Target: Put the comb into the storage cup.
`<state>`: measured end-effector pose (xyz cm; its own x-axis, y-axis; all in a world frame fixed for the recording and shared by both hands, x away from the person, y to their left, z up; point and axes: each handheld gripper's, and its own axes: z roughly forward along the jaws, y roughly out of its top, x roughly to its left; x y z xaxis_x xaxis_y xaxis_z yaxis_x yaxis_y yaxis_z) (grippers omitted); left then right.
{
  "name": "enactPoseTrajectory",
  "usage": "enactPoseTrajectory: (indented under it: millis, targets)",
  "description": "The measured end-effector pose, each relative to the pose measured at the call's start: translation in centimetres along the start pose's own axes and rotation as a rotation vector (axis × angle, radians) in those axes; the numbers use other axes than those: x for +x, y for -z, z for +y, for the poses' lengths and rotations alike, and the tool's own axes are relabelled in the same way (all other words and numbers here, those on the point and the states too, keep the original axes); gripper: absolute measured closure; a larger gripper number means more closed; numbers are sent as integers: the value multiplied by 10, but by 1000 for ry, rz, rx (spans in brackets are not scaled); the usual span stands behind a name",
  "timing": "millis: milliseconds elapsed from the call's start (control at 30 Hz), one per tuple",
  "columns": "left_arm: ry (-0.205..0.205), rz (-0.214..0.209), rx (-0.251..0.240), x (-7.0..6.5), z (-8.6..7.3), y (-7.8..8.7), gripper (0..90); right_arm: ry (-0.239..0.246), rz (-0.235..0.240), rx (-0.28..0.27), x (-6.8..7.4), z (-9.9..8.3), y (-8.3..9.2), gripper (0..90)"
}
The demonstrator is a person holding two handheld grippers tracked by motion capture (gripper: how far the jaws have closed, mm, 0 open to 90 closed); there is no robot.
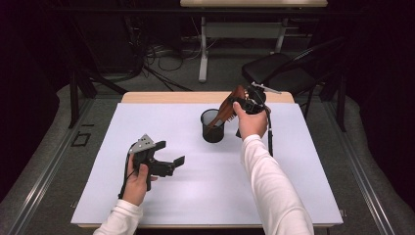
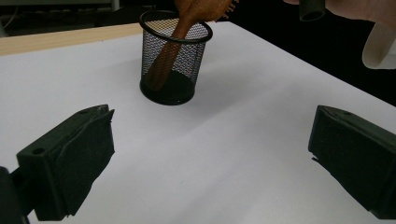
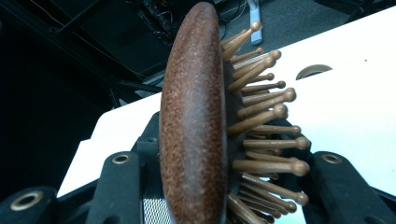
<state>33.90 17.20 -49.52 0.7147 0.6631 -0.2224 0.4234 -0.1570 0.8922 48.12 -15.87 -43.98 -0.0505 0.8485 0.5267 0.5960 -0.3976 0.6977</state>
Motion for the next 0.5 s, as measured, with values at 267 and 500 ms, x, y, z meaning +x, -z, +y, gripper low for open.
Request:
enactPoseTrajectory:
  millis: [267,500]
  targets:
    - [3,0,-4,0,0,0,4,-1,1,1,1,0,0,488]
    - [-2,2,0,0,0,0,4,-10,4,4,-1,0,0,488]
